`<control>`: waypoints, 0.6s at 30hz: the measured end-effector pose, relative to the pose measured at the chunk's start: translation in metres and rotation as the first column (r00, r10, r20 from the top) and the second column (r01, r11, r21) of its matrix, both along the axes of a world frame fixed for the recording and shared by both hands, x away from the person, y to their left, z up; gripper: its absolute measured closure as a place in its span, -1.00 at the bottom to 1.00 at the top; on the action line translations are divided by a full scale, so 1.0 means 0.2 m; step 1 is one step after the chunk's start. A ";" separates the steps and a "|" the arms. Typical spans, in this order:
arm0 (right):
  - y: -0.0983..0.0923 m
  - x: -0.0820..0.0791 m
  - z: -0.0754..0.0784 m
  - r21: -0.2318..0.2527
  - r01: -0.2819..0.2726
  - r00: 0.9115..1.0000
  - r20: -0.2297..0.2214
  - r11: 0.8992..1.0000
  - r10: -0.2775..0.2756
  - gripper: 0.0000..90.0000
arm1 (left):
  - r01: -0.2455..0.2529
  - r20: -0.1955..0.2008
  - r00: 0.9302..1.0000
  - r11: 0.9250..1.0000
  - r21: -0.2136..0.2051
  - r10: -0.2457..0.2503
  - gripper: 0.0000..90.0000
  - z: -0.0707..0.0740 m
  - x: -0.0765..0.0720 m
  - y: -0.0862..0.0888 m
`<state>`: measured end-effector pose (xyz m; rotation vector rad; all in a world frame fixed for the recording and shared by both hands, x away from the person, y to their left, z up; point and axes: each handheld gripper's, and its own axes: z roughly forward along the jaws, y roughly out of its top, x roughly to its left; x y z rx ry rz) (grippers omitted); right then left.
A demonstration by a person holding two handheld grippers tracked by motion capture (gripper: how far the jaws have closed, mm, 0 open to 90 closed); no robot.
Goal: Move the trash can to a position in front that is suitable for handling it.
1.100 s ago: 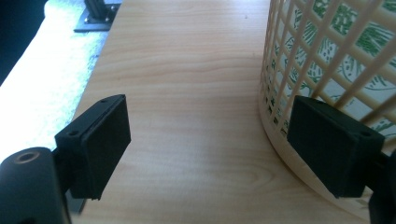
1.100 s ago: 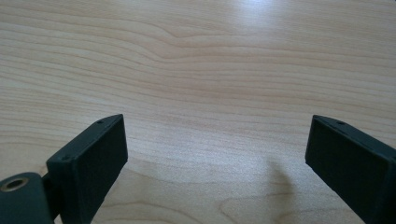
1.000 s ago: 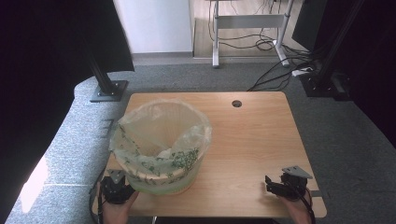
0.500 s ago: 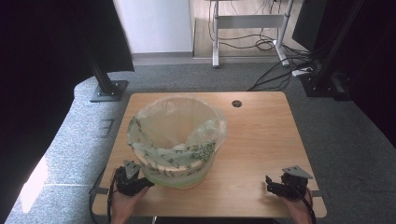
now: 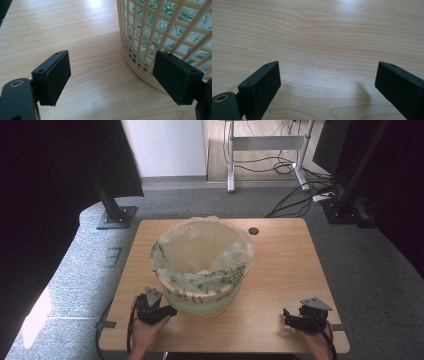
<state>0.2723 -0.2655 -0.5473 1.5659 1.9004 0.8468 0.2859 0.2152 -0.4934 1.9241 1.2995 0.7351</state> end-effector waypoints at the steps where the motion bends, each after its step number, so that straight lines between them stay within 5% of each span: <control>1: 0.00 0.00 0.00 0.000 0.000 1.000 0.000 1.000 0.000 -0.86 | 0.000 0.000 1.000 1.000 0.000 0.000 -0.68 0.00 0.00 0.00; 11: -0.02 0.00 0.00 -0.001 0.011 1.000 -0.001 1.000 -0.011 -0.86 | 0.054 -0.003 0.999 0.999 0.005 -0.054 -0.68 0.01 0.01 -0.12; 18: -0.03 0.00 0.00 0.004 0.009 1.000 0.000 1.000 -0.009 -0.84 | 0.071 -0.014 0.997 0.998 0.000 -0.071 -0.69 -0.01 0.01 -0.12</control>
